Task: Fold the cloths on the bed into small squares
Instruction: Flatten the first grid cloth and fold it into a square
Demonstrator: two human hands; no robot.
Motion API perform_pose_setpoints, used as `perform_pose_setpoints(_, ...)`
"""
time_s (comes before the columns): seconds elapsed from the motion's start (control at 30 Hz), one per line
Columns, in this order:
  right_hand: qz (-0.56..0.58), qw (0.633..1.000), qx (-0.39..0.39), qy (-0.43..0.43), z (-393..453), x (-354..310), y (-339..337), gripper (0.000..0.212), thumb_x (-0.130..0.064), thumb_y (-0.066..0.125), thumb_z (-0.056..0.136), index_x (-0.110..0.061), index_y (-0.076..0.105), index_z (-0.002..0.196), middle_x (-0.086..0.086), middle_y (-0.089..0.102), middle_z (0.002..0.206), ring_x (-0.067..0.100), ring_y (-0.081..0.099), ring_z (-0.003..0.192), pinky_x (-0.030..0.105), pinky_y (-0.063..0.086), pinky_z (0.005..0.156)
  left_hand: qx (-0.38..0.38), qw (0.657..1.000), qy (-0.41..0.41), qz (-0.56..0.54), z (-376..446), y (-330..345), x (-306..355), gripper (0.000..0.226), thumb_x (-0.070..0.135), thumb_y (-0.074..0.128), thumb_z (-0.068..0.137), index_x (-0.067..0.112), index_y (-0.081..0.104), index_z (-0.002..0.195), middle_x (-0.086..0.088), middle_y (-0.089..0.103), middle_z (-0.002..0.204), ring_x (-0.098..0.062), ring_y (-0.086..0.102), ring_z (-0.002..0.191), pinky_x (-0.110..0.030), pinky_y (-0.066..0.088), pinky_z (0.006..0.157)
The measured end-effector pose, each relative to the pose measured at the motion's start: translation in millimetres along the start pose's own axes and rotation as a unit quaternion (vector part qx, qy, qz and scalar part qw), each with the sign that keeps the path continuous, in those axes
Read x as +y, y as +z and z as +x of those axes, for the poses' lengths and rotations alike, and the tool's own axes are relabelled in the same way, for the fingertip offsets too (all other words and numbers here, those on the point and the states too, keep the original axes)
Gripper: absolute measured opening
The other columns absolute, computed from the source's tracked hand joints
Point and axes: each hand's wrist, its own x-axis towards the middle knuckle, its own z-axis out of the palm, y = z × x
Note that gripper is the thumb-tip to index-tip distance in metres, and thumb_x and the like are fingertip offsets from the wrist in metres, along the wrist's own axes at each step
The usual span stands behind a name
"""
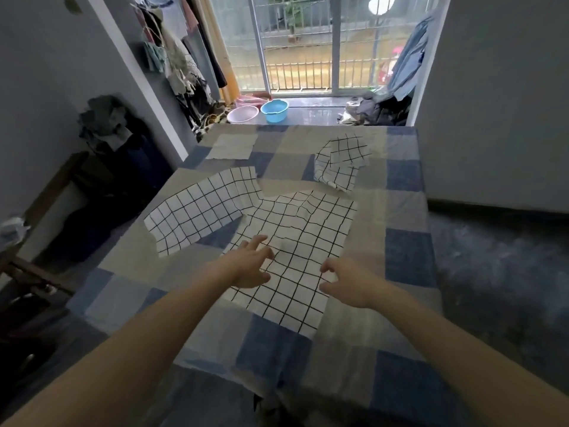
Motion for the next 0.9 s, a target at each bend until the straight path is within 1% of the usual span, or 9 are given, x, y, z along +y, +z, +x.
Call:
perform_pose_setpoints(0.1,0.009,0.999,0.028,0.040,34,-15,13,0.048,-0.040,0.058,0.090,-0.022,0.048,0.134,0.003,0.053,0.133,0.019,0.053,0.114,0.034,0.047,0.097,0.013,0.999,0.037,-0.013,31,9,-39,0.061,0.044,0.054,0.094,0.026,0.029,0.147,0.004,-0.009,0.161,-0.030,0.010,0.147,-0.053,0.026,0.115)
perform_pose_setpoints(0.17,0.010,0.997,0.038,0.071,59,-30,30,0.048,-0.040,0.056,0.091,-0.023,0.046,0.134,0.002,0.046,0.138,0.021,0.048,0.120,0.034,0.043,0.098,0.019,0.998,0.066,-0.008,48,16,-64,0.063,0.044,0.053,0.095,0.025,0.027,0.148,0.003,-0.009,0.161,-0.029,0.010,0.147,-0.050,0.027,0.114)
perform_pose_setpoints(0.27,0.054,0.990,0.053,0.123,92,-52,62,0.052,-0.034,0.055,0.092,-0.020,0.040,0.140,0.003,0.033,0.143,0.021,0.042,0.122,0.029,0.040,0.092,0.022,0.993,0.112,0.025,71,30,-98,0.064,0.041,0.053,0.095,0.023,0.024,0.149,0.001,-0.010,0.162,-0.029,0.008,0.147,-0.046,0.024,0.114)
perform_pose_setpoints(0.37,0.091,0.973,0.122,0.172,111,-66,88,0.054,-0.030,0.056,0.090,-0.017,0.039,0.139,0.004,0.033,0.139,0.021,0.038,0.123,0.035,0.044,0.096,0.064,0.981,0.185,0.013,98,42,-123,0.052,0.032,0.051,0.097,0.022,0.033,0.145,-0.002,0.000,0.162,-0.027,0.014,0.147,-0.042,0.025,0.115)
perform_pose_setpoints(0.53,0.005,0.955,0.225,0.196,139,-65,122,0.059,-0.032,0.058,0.088,-0.011,0.036,0.138,0.013,0.032,0.142,0.029,0.037,0.126,0.042,0.042,0.102,0.138,0.947,0.291,-0.007,147,62,-135,0.047,0.026,0.049,0.097,0.020,0.040,0.142,-0.001,0.014,0.161,-0.024,0.022,0.144,-0.043,0.028,0.115)
perform_pose_setpoints(0.67,-0.052,0.946,0.258,0.187,165,-50,128,0.054,-0.038,0.046,0.094,-0.012,0.036,0.140,0.017,0.023,0.152,0.032,0.031,0.134,0.045,0.035,0.109,0.134,0.947,0.290,-0.015,180,88,-140,0.058,0.041,0.037,0.095,0.025,0.028,0.149,0.001,0.005,0.163,-0.020,0.004,0.149,-0.043,0.011,0.121)
perform_pose_setpoints(0.77,-0.080,0.953,0.228,0.181,167,-28,139,0.059,-0.046,0.028,0.096,-0.020,0.021,0.149,0.009,0.010,0.159,0.026,0.015,0.144,0.048,0.022,0.116,0.130,0.958,0.255,-0.031,191,112,-154,0.065,0.055,0.026,0.093,0.033,0.015,0.153,0.007,-0.005,0.163,-0.012,-0.012,0.149,-0.046,0.004,0.122)
perform_pose_setpoints(0.83,-0.099,0.957,0.192,0.191,160,-15,153,0.066,-0.050,0.023,0.095,-0.023,0.007,0.153,0.005,-0.001,0.162,0.020,-0.002,0.149,0.050,0.013,0.118,0.154,0.959,0.237,-0.028,191,123,-160,0.064,0.056,0.027,0.096,0.035,0.010,0.154,0.009,-0.006,0.163,-0.010,-0.013,0.148,-0.045,0.002,0.121)
perform_pose_setpoints(0.9,-0.111,0.955,0.190,0.198,154,-9,162,0.069,-0.052,0.023,0.094,-0.024,0.005,0.155,0.004,-0.002,0.162,0.018,-0.006,0.149,0.050,0.008,0.119,0.168,0.957,0.234,-0.031,191,127,-160,0.065,0.055,0.031,0.097,0.035,0.009,0.154,0.008,-0.005,0.163,-0.011,-0.012,0.148,-0.044,0.003,0.121)
